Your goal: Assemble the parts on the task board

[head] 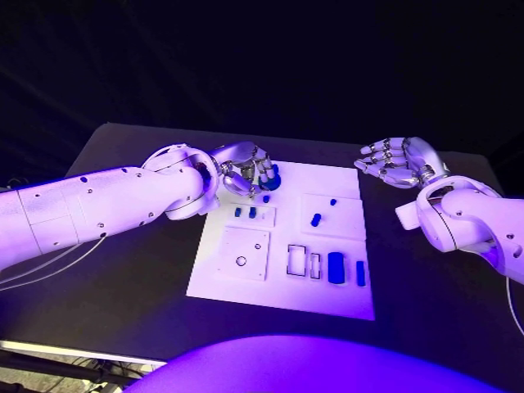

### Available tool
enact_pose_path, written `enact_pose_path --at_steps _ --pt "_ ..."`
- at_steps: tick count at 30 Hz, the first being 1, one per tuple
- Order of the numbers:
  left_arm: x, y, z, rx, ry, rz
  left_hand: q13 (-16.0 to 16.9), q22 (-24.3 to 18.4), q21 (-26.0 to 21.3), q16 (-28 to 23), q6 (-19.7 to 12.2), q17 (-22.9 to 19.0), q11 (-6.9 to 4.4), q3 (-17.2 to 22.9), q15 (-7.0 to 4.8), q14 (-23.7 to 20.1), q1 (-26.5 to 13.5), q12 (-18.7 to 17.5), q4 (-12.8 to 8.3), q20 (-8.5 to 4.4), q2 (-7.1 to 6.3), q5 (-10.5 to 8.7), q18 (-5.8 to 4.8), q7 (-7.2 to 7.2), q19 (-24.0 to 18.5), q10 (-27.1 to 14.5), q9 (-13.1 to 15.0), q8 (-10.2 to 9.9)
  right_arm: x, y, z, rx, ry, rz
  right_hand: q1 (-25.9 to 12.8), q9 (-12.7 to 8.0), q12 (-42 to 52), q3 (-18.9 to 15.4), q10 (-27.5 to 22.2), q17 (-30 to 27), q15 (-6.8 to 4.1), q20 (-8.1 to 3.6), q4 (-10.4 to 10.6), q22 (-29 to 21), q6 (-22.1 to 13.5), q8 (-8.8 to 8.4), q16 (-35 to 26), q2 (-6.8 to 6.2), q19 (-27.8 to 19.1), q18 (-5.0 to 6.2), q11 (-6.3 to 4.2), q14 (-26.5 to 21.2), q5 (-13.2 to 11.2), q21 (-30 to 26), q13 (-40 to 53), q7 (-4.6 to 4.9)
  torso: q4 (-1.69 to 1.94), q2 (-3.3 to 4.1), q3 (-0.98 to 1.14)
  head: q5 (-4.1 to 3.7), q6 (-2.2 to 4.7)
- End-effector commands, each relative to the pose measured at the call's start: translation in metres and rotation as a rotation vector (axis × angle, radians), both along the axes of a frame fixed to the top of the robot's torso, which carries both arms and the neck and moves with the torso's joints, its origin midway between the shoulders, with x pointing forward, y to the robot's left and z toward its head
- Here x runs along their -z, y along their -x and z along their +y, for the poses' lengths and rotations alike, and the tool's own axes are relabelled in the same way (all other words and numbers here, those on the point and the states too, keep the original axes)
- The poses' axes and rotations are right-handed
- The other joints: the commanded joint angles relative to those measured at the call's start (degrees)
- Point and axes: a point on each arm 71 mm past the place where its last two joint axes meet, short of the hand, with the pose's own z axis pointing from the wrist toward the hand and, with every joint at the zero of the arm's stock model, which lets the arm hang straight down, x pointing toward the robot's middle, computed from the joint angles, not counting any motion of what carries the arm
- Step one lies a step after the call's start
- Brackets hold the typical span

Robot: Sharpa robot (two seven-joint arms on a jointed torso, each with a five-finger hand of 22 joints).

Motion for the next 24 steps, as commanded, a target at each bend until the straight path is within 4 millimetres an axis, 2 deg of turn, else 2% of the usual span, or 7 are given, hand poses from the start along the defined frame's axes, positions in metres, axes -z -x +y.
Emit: enact_pose_path --at_steps 1,7,14,24 --pt "-0.001 0.001 -0.007 0.118 -0.09 -0.117 -0.9 -0.11 -0.49 -0.02 -0.12 -0.56 0.05 -0.88 0.12 -0.37 0.47 -0.84 -0.18 0.09 -0.02 -0.02 0.63 0.25 -0.28 -0.46 -0.72 -0.35 -0.001 0.0 0.0 -0.012 -0.003 -0.011 0.24 -0.08 -0.32 0.37 0.54 -0.09 0.25 -0.04 -0.06 -0.05 0.38 -0.32 -0.25 0.18 -0.25 0.85 0.03 -0.02 0.22 0.06 0.04 3.4 -0.02 0.14 -0.06 -0.08 0.01" --pt "0.006 -0.002 -0.009 0.137 -0.161 -0.136 -2.1 -0.2 -0.74 0.44 0.2 -1.3 0.29 -2.51 0.36 -0.62 0.55 -1.8 -0.45 0.29 -0.01 -0.02 0.6 0.02 -0.33 -1.05 -1.8 -0.84 -0.001 0.0 0.0 -0.011 -0.003 -0.011 0.24 -0.08 -0.32 0.37 0.54 -0.09 0.25 -0.04 -0.06 -0.05 0.38 -0.32 -0.25 0.18 -0.25 0.85 0.03 -0.02 0.22 0.06 0.04 3.4 0.07 0.05 -0.04 -0.08 0.01" --pt "0.012 -0.006 -0.01 0.141 -0.235 -0.115 -3.05 -0.18 -0.86 1.48 1.13 -1.92 0.49 -4.54 0.6 -0.75 0.73 -2.2 -0.29 0.53 0.19 0.01 0.6 -0.14 -0.37 -1.56 -2.83 -1.09 -0.001 0.0 0.001 -0.012 -0.003 -0.01 0.32 -0.09 -0.35 0.42 0.59 -0.15 0.24 -0.05 -0.09 -0.11 0.42 -0.36 -0.23 0.16 -0.24 0.85 0.02 0.02 0.22 0.07 0.04 3.39 0.03 0.11 -0.09 -0.1 0.01" --pt "0.023 -0.009 -0.013 0.144 -0.297 -0.063 -3.79 0.2 -0.5 2.9 2.78 -2.54 0.49 -4.2 0.6 -0.96 1.85 -2.01 0.08 0.61 0.6 0.22 0.63 -0.38 -0.45 -0.89 -3.95 -1.5 -0.001 0.0 0.001 -0.013 -0.003 -0.009 0.35 -0.1 -0.37 0.44 0.61 -0.18 0.23 -0.05 -0.09 -0.15 0.43 -0.38 -0.22 0.15 -0.24 0.85 0.02 0.03 0.21 0.07 0.04 3.39 -0.02 0.07 -0.06 -0.21 0.02"
